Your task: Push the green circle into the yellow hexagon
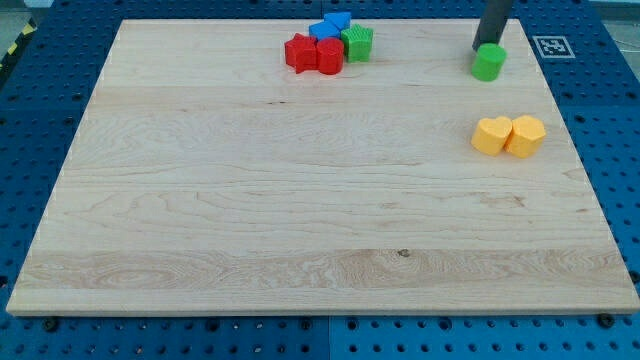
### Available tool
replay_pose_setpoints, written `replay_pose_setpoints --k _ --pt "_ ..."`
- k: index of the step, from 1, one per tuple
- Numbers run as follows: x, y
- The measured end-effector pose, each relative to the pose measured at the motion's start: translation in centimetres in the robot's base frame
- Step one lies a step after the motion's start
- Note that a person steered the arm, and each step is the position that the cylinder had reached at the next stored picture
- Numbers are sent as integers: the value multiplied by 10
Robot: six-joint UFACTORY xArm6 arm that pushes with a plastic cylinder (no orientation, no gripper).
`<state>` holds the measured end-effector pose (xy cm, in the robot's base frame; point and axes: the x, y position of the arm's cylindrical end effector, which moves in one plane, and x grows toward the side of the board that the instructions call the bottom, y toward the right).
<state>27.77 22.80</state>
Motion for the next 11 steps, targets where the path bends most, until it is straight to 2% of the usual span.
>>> replay_pose_setpoints --k 1,4,6,7,11 --pt "49 9" --pt "42 -43" --pt "106 -14" --pt "110 -17" --pt "48 -19"
